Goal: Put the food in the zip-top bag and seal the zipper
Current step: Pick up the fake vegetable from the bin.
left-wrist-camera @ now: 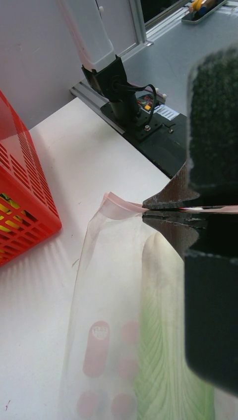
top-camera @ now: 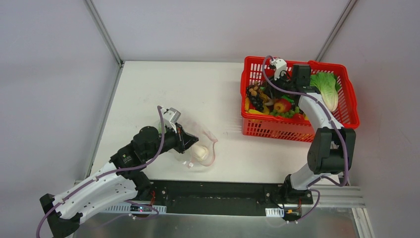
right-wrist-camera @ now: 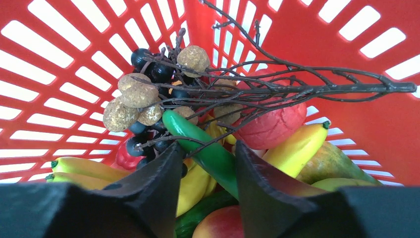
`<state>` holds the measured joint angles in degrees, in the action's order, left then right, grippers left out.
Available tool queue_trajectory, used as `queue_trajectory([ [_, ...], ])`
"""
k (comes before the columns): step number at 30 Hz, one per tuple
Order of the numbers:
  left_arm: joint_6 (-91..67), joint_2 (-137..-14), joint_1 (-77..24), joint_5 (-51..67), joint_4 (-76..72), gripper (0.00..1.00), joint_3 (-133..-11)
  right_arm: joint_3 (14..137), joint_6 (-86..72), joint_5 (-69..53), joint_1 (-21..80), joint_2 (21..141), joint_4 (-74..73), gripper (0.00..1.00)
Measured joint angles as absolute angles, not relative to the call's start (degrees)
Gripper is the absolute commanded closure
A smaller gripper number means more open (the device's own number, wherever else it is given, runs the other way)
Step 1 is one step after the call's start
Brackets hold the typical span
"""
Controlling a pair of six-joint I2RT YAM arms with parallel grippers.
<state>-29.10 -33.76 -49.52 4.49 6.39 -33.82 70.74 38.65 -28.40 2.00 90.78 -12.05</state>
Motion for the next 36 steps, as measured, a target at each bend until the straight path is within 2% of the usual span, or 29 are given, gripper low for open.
queue_trajectory([
  [4,-29.1,-33.8,-49.5,4.5,6.4,1.00,-33.8,71.3,40.3,-28.3,2.0,90.8,-12.3,0.77],
  [8,-29.1,-33.8,-49.5,4.5,6.4,1.00,-33.8,71.9,40.8,-27.9,2.0,90.3,-11.4,0.82],
  [12,-29.1,-34.0,-49.5,4.5,6.3,1.00,-33.8,71.2,39.9,-28.2,2.0,86.3,-10.2,0.82],
  [18,-29.1,-35.2,-49.5,4.5,6.2,1.00,-34.0,66.7,36.0,-31.6,2.0,73.4,-5.6,0.82],
  [22,-29.2,-35.2,-49.5,4.5,6.1,1.00,-34.0,64.9,32.7,-34.1,2.0,67.5,-2.1,0.87],
  [25,-29.2,-35.1,-49.5,4.5,5.8,1.00,-34.0,61.9,29.3,-35.7,2.0,64.3,1.9,0.88],
  [27,-29.2,-34.9,-49.5,4.5,5.8,1.00,-34.0,59.3,26.7,-36.8,2.0,62.4,5.4,0.96],
  [36,-29.6,-34.7,-49.5,4.1,5.7,1.00,-34.0,51.7,14.0,-39.5,3.9,52.8,24.1,0.97],
])
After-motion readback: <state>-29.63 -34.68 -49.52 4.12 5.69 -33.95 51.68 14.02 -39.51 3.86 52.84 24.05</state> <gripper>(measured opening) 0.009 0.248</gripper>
